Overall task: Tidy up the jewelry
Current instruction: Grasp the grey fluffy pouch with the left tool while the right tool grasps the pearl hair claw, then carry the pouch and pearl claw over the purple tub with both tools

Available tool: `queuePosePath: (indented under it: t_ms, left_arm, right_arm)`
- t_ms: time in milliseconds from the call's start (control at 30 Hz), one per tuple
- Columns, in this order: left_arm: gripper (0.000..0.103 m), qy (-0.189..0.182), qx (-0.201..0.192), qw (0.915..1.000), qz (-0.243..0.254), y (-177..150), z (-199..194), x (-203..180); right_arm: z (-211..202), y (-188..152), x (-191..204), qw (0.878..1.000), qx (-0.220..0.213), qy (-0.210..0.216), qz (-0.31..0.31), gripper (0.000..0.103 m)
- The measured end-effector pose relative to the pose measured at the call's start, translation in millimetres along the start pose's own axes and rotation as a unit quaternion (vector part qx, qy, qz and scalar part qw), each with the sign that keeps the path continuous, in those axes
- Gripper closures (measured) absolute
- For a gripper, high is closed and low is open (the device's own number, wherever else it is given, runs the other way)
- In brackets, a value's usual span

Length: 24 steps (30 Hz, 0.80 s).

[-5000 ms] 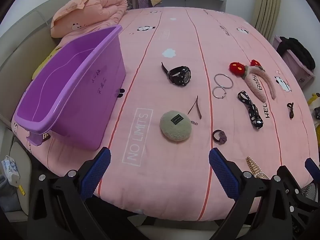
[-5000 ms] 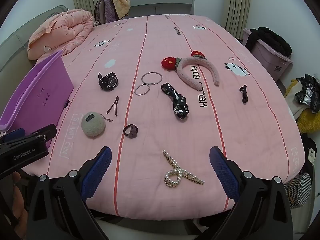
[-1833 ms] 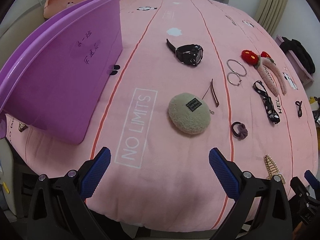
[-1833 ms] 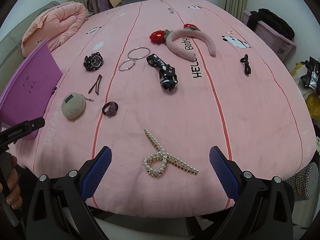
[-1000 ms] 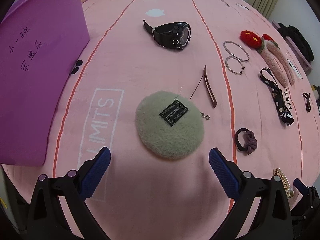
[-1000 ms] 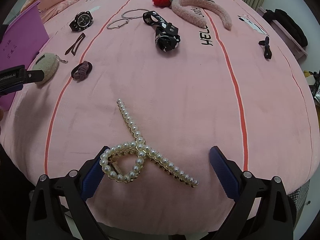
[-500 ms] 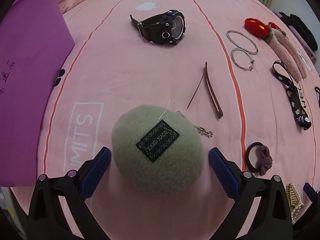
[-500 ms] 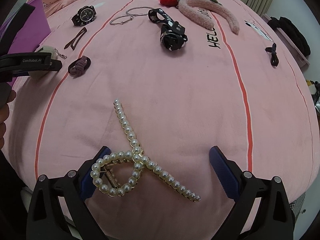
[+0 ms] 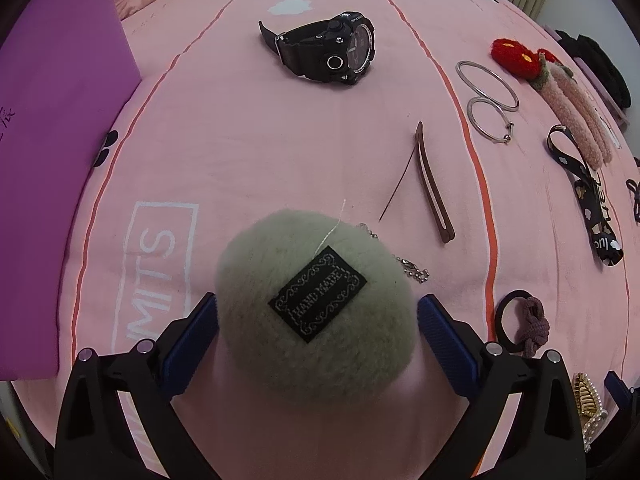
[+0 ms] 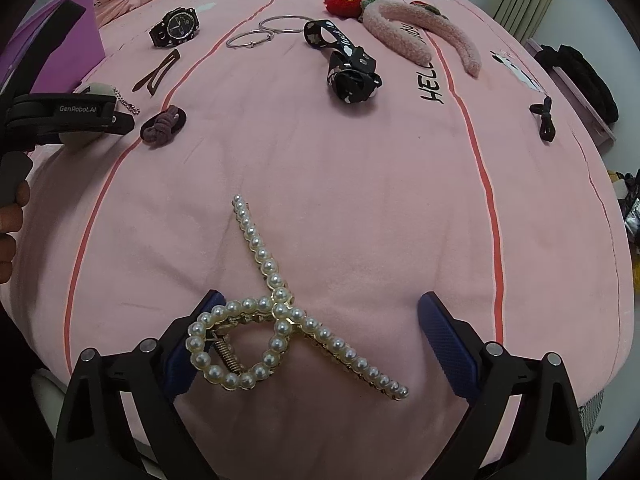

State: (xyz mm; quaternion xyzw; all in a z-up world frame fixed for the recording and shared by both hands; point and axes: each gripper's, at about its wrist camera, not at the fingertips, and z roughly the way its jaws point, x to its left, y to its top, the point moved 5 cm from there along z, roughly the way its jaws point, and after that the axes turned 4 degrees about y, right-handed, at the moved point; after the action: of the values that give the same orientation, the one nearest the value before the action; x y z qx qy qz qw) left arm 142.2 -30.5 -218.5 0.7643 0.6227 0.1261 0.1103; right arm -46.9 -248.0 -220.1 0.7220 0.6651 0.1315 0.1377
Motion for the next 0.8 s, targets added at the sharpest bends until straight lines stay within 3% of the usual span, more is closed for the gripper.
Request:
queuePosePath:
  t_ms: [67, 100, 233, 333, 400, 467, 800]
  left_arm:
    - [0.027, -0.007, -0.004, 0.9999, -0.009, 0, -4, 3]
    - [0.04, -0.01, -0.006, 0.9999, -0.012, 1, -7, 4]
    - [0.05, -0.019, -0.01, 0.9996, -0.02, -1, -14, 7]
    - [0.052, -0.021, -0.022, 0.9993, -0.021, -10, -23, 8]
    - [0.052, -0.022, -0.031, 0.9992, -0.015, -14, -32, 3]
    - [0.052, -0.022, -0.044, 0.9988, -0.008, -20, -46, 3]
    - [0.052, -0.036, -0.091, 0.9952, 0.003, -18, -96, -1]
  right_arm:
    - [-4, -1, 5, 1.0, -0.005, 0.004, -0.007, 0.029]
    - [-6, -1, 6, 1.0, -0.007, 0.003, -0.011, 0.034]
    - [-9, -1, 5, 1.0, -0.011, 0.017, 0.002, 0.034]
    - [-13, 1, 2, 0.999, -0.018, 0.036, 0.019, 0.036]
    - [-15, 2, 1, 0.999, -0.019, 0.043, 0.027, 0.05]
    - [-17, 4, 0, 0.998, -0.018, 0.053, 0.037, 0.054]
    - [-30, 7, -10, 0.992, -0.043, 0.091, 0.076, 0.063]
